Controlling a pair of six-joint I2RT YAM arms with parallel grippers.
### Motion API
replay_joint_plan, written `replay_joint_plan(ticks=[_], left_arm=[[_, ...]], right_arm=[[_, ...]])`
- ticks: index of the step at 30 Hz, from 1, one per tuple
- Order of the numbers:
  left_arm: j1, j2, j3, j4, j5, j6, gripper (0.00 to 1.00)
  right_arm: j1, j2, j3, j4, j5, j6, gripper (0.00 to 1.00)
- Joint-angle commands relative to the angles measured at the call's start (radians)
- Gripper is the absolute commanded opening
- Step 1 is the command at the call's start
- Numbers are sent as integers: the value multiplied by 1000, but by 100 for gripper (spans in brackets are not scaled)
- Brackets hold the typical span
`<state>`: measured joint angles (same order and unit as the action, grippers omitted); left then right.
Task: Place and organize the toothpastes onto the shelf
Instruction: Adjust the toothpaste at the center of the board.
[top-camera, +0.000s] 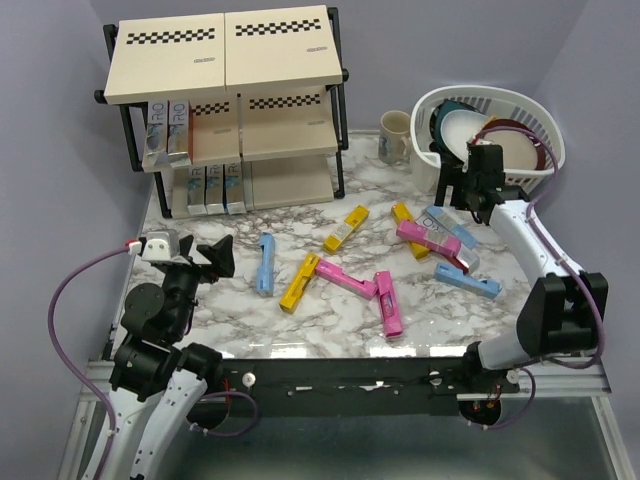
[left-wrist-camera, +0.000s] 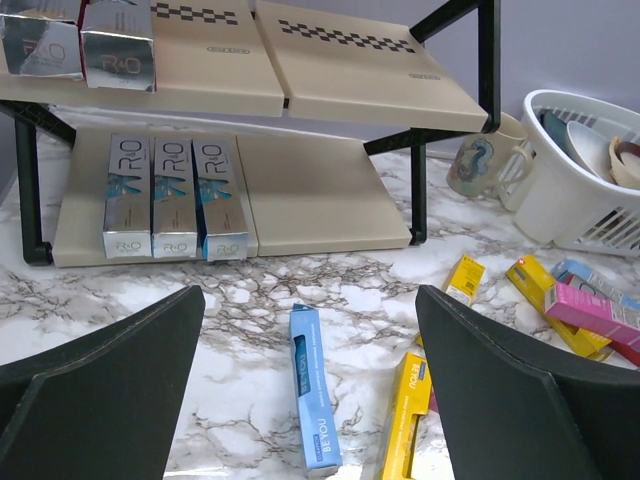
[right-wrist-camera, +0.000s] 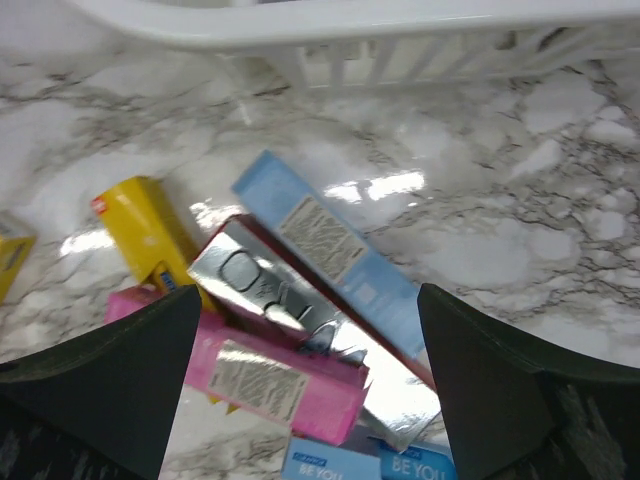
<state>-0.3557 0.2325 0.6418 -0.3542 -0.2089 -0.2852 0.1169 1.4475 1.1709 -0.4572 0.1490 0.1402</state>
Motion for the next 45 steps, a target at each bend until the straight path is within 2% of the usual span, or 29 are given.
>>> replay_joint_plan(ticks=[1, 8, 14, 19, 23, 28, 34, 39, 45], left_arm=[[-15, -16, -4, -3, -18, 6, 99], [-22, -16, -4, -3, -15, 8, 99], [-22, -15, -5, -3, -14, 4, 99], [-23, -10, -5, -3, -4, 1, 99], [-23, -5, -5, -6, -6, 3, 99], [-23, -1, -7, -6, -9, 4, 99], [-22, 7, -7, -8, -7, 4, 99], [-23, 10, -8, -6, -9, 6, 99], [-22, 11, -10, -3, -3, 6, 99]], right_arm=[[-69, 125, 36, -37, 9, -33, 98], [-71, 208, -30, -73, -40, -54, 99], [-28, 90, -175, -98, -199, -13, 100], [46, 33, -223, -167, -295, -7, 100], [46, -47, -223, -152, -252, -19, 100], [46, 8, -139, -150, -155, -54, 100], [44, 120, -47, -110, -135, -88, 92], [29, 208, 27, -103, -132, -117, 75], [20, 289, 75, -103, -131, -131, 64]])
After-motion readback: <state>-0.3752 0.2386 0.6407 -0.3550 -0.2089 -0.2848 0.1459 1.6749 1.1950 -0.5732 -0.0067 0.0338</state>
